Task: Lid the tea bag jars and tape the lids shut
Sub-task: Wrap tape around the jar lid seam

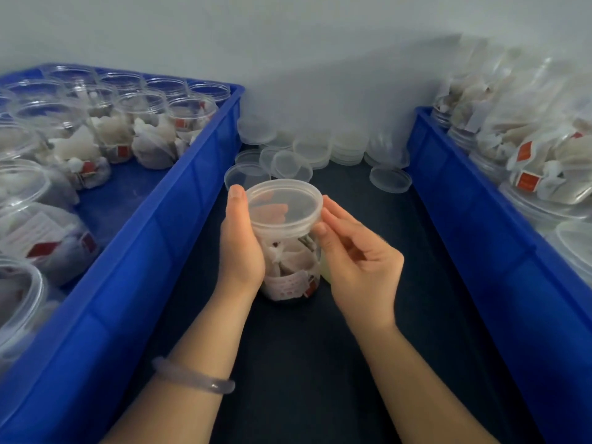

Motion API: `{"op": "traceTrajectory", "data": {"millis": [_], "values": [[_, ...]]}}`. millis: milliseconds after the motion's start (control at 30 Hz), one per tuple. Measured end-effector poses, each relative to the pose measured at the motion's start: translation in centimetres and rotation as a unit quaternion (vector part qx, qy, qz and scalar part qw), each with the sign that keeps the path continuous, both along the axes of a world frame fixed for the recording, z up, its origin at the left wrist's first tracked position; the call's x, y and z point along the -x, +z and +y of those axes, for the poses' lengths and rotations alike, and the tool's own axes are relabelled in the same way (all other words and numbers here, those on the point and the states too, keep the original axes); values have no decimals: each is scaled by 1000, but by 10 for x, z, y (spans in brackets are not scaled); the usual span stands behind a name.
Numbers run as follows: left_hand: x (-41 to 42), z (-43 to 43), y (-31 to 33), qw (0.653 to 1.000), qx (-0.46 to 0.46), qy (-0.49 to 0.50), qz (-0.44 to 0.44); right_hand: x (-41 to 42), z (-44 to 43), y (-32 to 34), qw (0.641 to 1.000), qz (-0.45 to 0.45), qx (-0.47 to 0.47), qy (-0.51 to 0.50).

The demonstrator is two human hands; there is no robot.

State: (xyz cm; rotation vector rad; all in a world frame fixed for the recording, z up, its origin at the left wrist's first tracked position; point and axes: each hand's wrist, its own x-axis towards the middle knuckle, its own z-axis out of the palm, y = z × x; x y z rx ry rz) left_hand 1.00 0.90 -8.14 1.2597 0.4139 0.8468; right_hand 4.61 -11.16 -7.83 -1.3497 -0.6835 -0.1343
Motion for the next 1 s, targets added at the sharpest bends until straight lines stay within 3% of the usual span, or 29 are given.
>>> {"op": "traceTrajectory", "data": {"millis": [133,233,533,733,833,1000], "values": [[1,-4,2,1000,9,14,18,-1,1,-3,989,-121,41,-78],[1,-5,2,999,22,18,26,-3,0,-6,982,-157,62,-88],[4,-5,5,999,10,9,40,0,0,-4,997,-70,21,1],[4,-1,3,998,45,-13,40,-7,-10,7,993,-41,79,78],[4,-1,2,998,31,-19,45,-14,-13,11,992,-31,108,56],[5,-1,1,999,3,-30,38,-15,-14,13,994,45,63,74]]}}
